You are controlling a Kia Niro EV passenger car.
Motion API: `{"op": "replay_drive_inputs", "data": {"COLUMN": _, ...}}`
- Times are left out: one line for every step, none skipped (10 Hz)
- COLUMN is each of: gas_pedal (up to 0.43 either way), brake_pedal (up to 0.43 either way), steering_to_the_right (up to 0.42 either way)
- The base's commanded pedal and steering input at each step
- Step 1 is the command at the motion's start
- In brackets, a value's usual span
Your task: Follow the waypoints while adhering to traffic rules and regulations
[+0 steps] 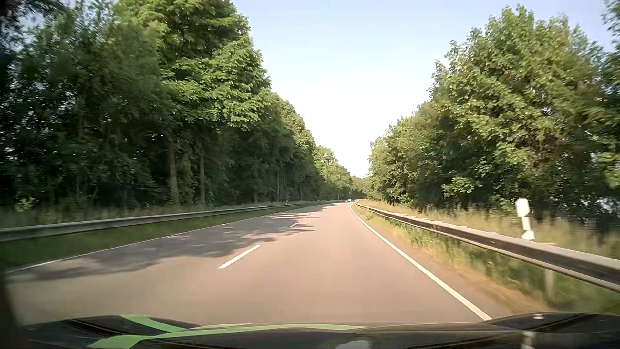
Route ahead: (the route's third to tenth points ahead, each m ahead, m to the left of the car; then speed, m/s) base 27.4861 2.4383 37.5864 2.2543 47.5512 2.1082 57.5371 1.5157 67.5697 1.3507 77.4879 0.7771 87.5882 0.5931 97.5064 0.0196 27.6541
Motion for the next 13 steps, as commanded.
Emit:
{"op": "replay_drive_inputs", "data": {"gas_pedal": 0.177, "brake_pedal": 0.0, "steering_to_the_right": 0.005}}
{"op": "replay_drive_inputs", "data": {"gas_pedal": 0.177, "brake_pedal": 0.0, "steering_to_the_right": 0.004}}
{"op": "replay_drive_inputs", "data": {"gas_pedal": 0.177, "brake_pedal": 0.0, "steering_to_the_right": 0.004}}
{"op": "replay_drive_inputs", "data": {"gas_pedal": 0.177, "brake_pedal": 0.0, "steering_to_the_right": 0.004}}
{"op": "replay_drive_inputs", "data": {"gas_pedal": 0.197, "brake_pedal": 0.0, "steering_to_the_right": 0.004}}
{"op": "replay_drive_inputs", "data": {"gas_pedal": 0.22, "brake_pedal": 0.0, "steering_to_the_right": 0.004}}
{"op": "replay_drive_inputs", "data": {"gas_pedal": 0.248, "brake_pedal": 0.0, "steering_to_the_right": 0.004}}
{"op": "replay_drive_inputs", "data": {"gas_pedal": 0.268, "brake_pedal": 0.0, "steering_to_the_right": 0.004}}
{"op": "replay_drive_inputs", "data": {"gas_pedal": 0.28, "brake_pedal": 0.0, "steering_to_the_right": 0.004}}
{"op": "replay_drive_inputs", "data": {"gas_pedal": 0.28, "brake_pedal": 0.0, "steering_to_the_right": 0.004}}
{"op": "replay_drive_inputs", "data": {"gas_pedal": 0.28, "brake_pedal": 0.0, "steering_to_the_right": 0.004}}
{"op": "replay_drive_inputs", "data": {"gas_pedal": 0.26, "brake_pedal": 0.0, "steering_to_the_right": 0.004}}
{"op": "replay_drive_inputs", "data": {"gas_pedal": 0.228, "brake_pedal": 0.0, "steering_to_the_right": 0.004}}
